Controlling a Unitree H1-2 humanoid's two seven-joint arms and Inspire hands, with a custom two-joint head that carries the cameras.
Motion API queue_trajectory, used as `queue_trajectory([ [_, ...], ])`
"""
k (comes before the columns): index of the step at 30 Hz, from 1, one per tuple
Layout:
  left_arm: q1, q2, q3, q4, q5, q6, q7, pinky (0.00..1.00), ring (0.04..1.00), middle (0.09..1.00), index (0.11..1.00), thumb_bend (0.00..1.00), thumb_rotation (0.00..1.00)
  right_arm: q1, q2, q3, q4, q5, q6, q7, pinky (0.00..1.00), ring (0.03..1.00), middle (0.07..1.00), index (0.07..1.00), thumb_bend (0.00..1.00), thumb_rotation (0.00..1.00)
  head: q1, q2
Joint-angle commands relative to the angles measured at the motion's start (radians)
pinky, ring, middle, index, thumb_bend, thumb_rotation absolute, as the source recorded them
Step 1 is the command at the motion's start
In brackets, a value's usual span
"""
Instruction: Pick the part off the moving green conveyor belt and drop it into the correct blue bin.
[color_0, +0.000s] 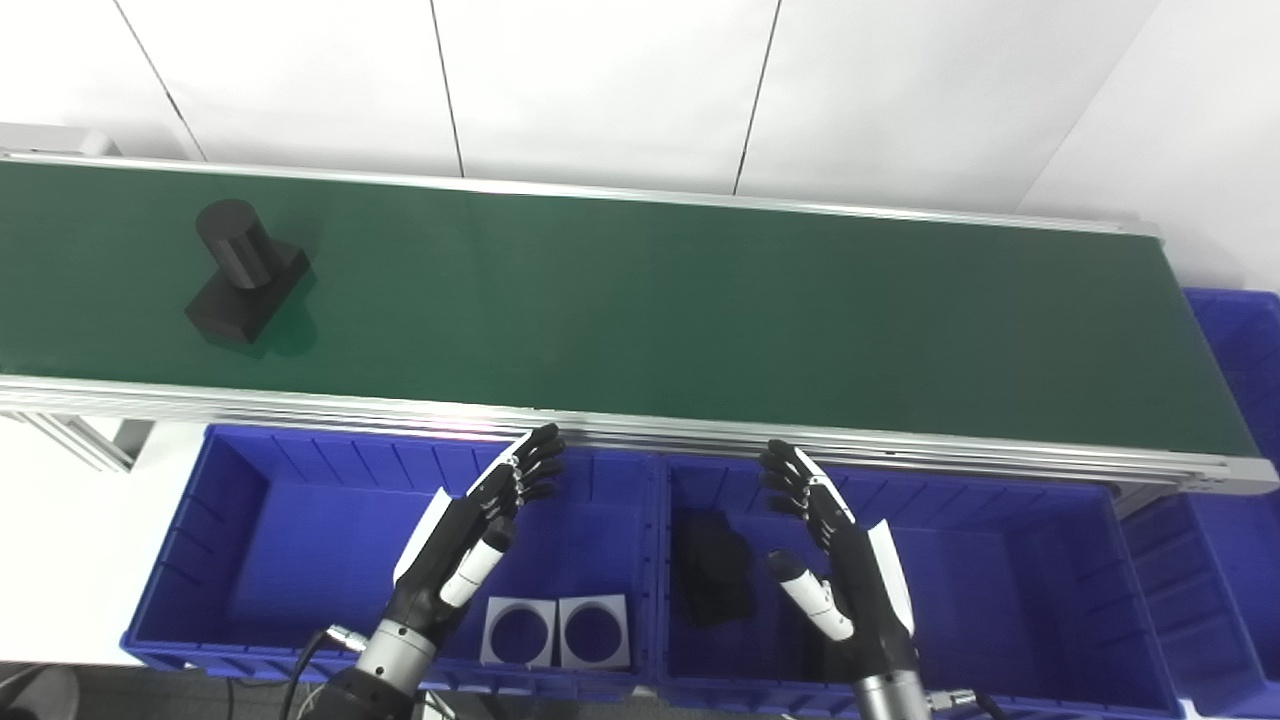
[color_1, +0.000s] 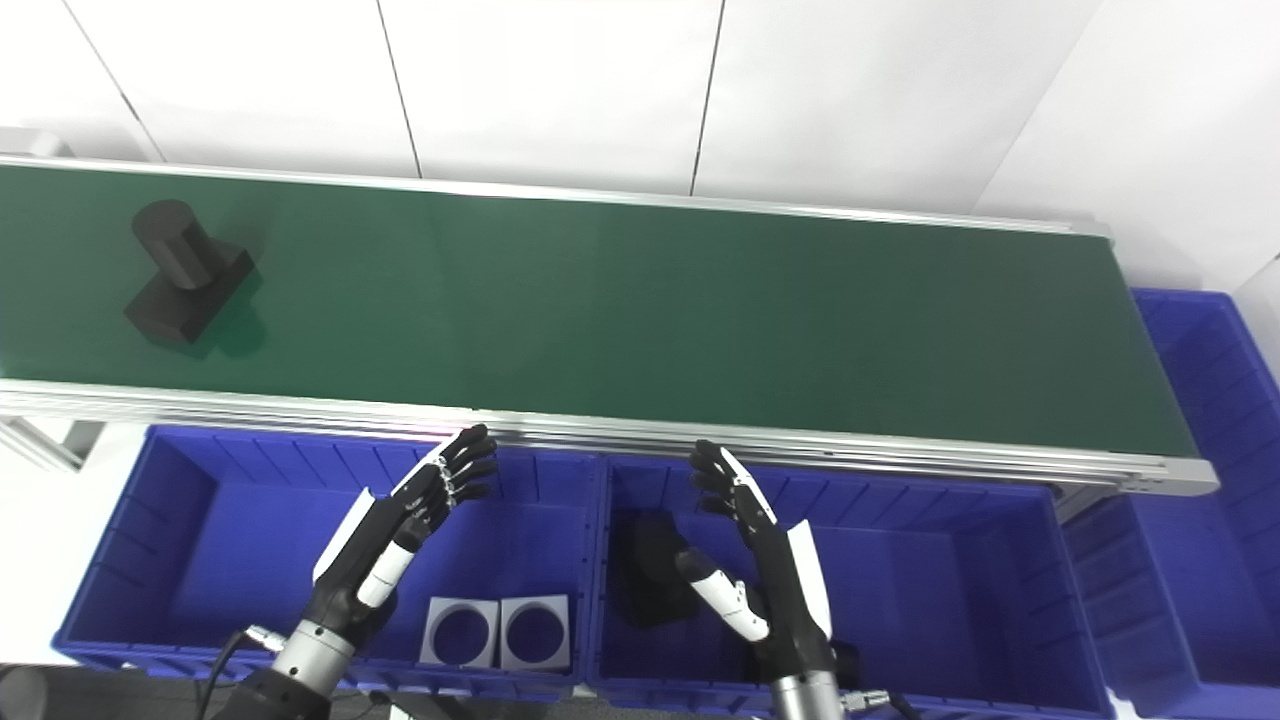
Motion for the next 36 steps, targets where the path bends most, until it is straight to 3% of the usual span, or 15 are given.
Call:
queue_trajectory([
  [1,-0.010,-0.003,-0.003,-0.030,0.004,-0.036,0.006,0.84,0.879,0.913,0.915,0.66,0.94,-0.002,-0.001,-0.007,-0.028,0.009,-0.022,-0.002,0.76,0.822,0.848,0.885,0.74,0.89,0.006,0.000],
  [10,-0.005,-0.009,-0.024,-0.021,0.043,-0.036,0.044,0.84,0.880,0.912,0.915,0.69,0.96,0.005,-0.013,-0.015,-0.023,0.011,-0.030,-0.005,0.78,0.835,0.851,0.885,0.72,0.89,0.019,-0.029],
  [18,0.002,0.013,-0.040,-0.009,0.043,-0.036,0.065,0.84,0.883,0.917,0.923,0.69,0.98,0.011,-0.002,-0.006,0.016,0.010,-0.055,-0.014,0.80,0.843,0.859,0.887,0.74,0.88,-0.081,-0.102],
  [28,0.016,0.032,-0.021,0.024,0.003,-0.036,0.033,0.87,0.897,0.921,0.924,0.70,0.95,0.008,0.004,0.027,0.062,-0.007,-0.063,-0.052,0.81,0.862,0.875,0.897,0.73,0.86,-0.158,-0.160],
  [36,0.009,0.036,0.001,0.064,-0.006,-0.036,0.005,0.86,0.887,0.915,0.918,0.74,0.95,0.006,0.011,0.038,0.085,-0.029,-0.062,-0.080,0.82,0.867,0.873,0.897,0.78,0.88,-0.146,-0.181],
])
